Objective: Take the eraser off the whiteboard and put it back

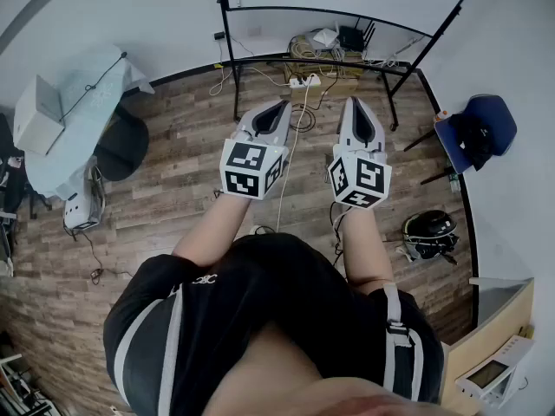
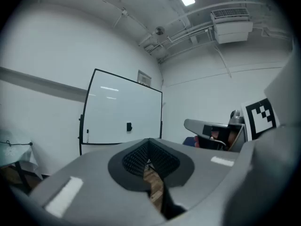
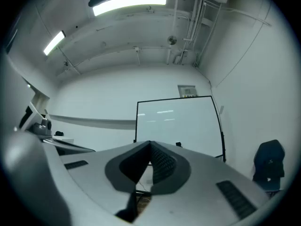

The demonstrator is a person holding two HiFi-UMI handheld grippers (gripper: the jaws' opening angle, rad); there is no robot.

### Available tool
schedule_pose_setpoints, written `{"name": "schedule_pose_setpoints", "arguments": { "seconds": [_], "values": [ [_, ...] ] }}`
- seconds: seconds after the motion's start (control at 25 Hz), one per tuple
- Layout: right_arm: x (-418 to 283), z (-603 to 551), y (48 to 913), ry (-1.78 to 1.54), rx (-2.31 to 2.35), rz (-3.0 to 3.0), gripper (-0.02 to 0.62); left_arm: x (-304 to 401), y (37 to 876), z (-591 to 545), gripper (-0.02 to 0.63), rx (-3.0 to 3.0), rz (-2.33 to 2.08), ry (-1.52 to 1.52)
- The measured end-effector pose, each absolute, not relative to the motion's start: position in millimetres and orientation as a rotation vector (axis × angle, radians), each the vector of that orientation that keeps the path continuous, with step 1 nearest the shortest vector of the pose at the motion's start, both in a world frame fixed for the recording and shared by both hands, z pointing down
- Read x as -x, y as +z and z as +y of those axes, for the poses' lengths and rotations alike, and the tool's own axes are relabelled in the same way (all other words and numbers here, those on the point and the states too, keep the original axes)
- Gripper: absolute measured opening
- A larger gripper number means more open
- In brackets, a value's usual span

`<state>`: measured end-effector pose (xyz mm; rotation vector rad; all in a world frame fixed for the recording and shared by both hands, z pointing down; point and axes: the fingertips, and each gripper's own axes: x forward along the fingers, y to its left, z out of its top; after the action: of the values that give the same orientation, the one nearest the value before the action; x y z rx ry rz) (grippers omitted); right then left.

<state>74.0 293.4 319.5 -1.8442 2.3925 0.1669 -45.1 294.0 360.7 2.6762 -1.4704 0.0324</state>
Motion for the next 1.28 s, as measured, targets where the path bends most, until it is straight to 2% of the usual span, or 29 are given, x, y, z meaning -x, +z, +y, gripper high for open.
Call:
{"name": "schedule_pose_setpoints", "arguments": {
  "seconds": [0.76,1.28],
  "values": [
    [-40,266,328,0.132,1.805,2.405,0.006,84,365,261,0.009,-2.628,-1.502,-0.032],
    [-24,250,342,0.159,1.978,2.283,0.006,125,388,244,0.009,-2.664,-1.370,-0.032]
  ]
}}
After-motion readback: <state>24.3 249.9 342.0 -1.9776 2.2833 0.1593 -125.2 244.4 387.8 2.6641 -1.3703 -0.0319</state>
